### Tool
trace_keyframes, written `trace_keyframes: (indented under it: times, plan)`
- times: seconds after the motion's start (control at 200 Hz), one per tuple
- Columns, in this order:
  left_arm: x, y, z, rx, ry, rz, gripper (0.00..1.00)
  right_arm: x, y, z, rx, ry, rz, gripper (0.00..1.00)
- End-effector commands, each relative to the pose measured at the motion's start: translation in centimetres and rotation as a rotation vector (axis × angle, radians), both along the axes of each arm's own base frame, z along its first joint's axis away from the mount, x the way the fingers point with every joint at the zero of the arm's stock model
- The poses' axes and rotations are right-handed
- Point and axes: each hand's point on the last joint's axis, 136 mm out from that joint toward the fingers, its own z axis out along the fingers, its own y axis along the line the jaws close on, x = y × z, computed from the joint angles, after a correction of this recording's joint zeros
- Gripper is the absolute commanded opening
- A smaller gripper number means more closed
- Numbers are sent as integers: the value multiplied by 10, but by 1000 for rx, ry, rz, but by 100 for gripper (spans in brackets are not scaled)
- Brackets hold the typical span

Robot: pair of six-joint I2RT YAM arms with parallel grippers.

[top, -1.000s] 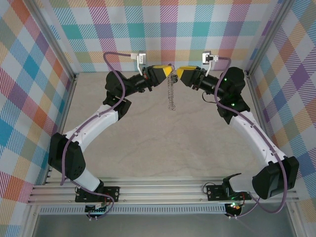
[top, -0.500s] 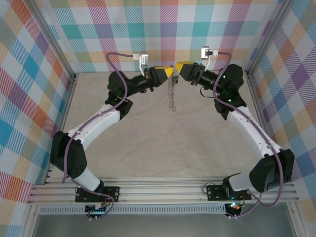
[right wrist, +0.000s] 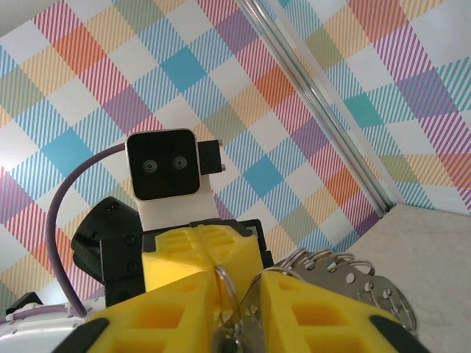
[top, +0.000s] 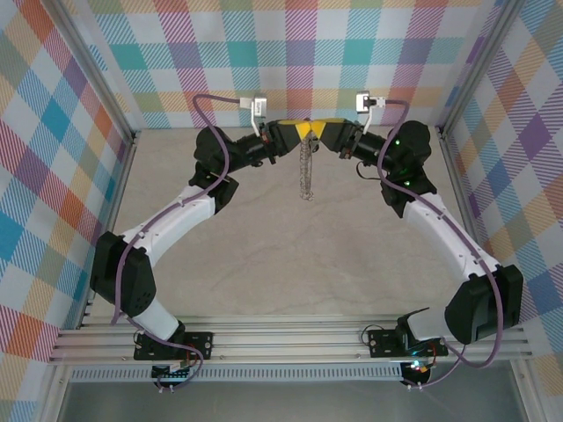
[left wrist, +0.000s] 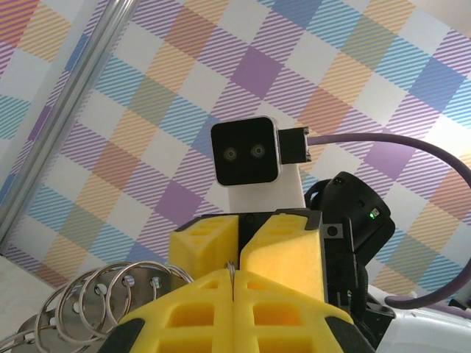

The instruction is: Put the keys on the keyring

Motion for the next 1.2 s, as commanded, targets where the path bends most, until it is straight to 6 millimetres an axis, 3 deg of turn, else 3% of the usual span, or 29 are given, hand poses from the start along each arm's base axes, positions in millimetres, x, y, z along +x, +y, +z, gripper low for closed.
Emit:
trace_keyframes:
  times: [0.0, 0.145, 0.325, 0.435, 0.85, 1.015, 1.195]
  plan:
    - [-11, 2, 30, -61, -86, -3, 0, -11, -3, 9, 10, -38, 13, 18]
    - [-11, 2, 29, -60, -84, -3, 0, -12, -3, 9, 9, -40, 18, 9]
    - [-11, 2, 30, -59, -87, 0, 0, -14, -3, 7, 10, -39, 22, 17]
    - [-11, 2, 29, -57, -87, 1, 0, -15, -3, 6, 10, -41, 25, 0]
    - [-11, -1, 26, -19, -82, -5, 0, -18, -3, 7, 1, -62, 51, 0]
    - [-15, -2, 19, 83, -105, 3, 34, -23, -3, 8, -66, -96, 81, 0]
    - [-25, 1, 13, 211, -160, -13, 46, -27, -6, 4, -151, -120, 132, 0]
